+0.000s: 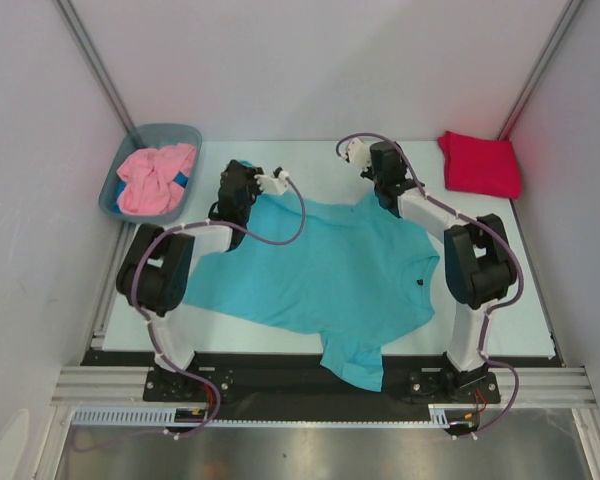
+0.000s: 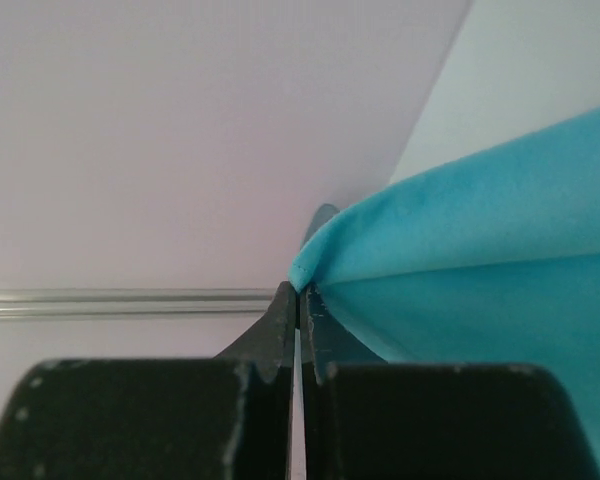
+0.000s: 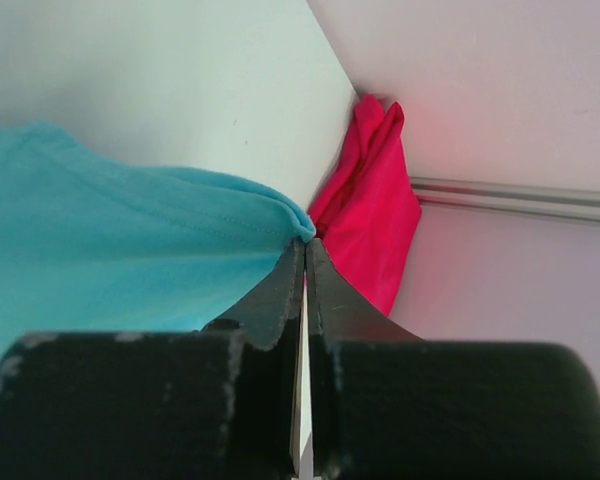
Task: Fold and stack the t-shirts
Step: Flatten the tshirt out
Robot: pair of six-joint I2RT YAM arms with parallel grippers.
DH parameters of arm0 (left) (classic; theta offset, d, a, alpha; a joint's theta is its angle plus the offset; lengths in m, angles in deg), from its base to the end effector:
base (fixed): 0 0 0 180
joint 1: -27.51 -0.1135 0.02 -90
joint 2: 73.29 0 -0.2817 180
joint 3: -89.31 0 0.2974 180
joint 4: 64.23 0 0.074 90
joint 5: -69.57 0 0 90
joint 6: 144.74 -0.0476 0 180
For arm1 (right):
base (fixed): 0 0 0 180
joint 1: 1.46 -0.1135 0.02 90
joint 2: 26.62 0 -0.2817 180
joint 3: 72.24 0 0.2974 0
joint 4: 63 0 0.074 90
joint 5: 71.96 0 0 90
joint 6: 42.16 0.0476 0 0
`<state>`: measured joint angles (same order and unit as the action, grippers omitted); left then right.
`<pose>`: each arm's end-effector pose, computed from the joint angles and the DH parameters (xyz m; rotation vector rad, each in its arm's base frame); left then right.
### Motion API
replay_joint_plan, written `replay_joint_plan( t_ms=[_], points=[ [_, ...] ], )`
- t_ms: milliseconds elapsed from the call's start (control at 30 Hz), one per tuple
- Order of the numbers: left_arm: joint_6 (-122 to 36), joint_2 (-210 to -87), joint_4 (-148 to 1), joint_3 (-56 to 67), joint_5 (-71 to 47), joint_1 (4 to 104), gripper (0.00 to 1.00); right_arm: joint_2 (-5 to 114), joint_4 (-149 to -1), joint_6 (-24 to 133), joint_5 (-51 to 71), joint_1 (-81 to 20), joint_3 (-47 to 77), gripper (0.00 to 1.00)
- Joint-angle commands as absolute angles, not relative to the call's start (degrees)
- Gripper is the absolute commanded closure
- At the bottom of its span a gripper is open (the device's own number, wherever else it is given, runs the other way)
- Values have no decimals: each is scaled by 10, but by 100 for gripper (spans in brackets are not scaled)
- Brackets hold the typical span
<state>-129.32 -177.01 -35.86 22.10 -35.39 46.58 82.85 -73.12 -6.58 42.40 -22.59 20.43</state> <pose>0.4242 -0.1337 0.1932 1.1653 1.3726 0.9303 0.4765 0.1631 0.2400 -1.0516 1.8048 -0.7923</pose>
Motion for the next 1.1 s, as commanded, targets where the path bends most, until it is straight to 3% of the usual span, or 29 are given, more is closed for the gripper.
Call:
replay_joint_plan(
  t_ms=[0,267,933,967,1000,1033,1067],
  points=[
    [-1343,-1819,-225,159,-397,469,100,854,-657,-78,455,-224,248,100],
    [-1479,-1976,-60,94,-419,468,100,957,-549,-118,506,-213,297,100],
    [-1570,-2096,-121,-81,-513,418,99,1136,-252,-246,565,-193,425,100],
    [-1570,-2105,-121,-89,-517,416,93,1148,-239,-260,565,-192,435,100],
    [-1564,-2108,-122,-93,-520,414,55,1166,-244,-263,566,-191,446,100],
    [-1562,-2110,-121,-95,-521,412,34,1178,-249,-266,569,-190,473,97],
    [-1562,-2113,-120,-95,-521,410,12,1187,-245,-277,572,-189,483,65]
  ],
)
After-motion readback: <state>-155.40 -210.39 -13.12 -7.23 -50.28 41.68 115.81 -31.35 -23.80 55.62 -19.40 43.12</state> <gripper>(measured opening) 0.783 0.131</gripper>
